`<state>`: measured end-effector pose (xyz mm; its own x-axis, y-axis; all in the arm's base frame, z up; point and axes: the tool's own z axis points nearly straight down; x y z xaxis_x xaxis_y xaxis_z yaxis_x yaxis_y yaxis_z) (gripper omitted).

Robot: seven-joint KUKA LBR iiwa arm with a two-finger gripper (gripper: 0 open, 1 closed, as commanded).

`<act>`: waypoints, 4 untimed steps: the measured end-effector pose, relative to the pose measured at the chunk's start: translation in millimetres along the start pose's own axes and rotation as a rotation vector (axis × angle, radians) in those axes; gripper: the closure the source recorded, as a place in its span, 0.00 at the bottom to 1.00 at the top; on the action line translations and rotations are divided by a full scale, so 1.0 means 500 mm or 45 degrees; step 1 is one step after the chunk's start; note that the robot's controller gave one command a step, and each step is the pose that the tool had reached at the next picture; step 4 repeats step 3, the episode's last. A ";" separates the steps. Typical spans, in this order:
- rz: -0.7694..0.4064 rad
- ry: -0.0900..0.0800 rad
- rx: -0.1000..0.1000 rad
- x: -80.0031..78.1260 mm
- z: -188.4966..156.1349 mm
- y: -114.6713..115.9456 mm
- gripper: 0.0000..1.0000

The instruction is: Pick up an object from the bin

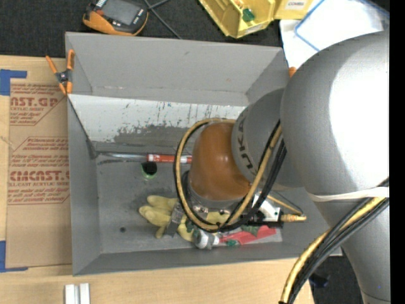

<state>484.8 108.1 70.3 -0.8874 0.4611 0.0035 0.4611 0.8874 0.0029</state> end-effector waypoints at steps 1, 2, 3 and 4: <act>0.000 0.005 0.005 0.002 -0.008 -0.002 1.00; 0.000 0.008 0.007 0.004 -0.111 -0.003 1.00; -0.001 0.010 0.006 0.005 -0.159 -0.002 1.00; -0.001 0.010 0.006 0.005 -0.159 -0.002 1.00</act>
Offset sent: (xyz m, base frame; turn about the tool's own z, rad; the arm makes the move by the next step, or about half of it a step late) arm 0.0000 -0.0001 0.0827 0.0001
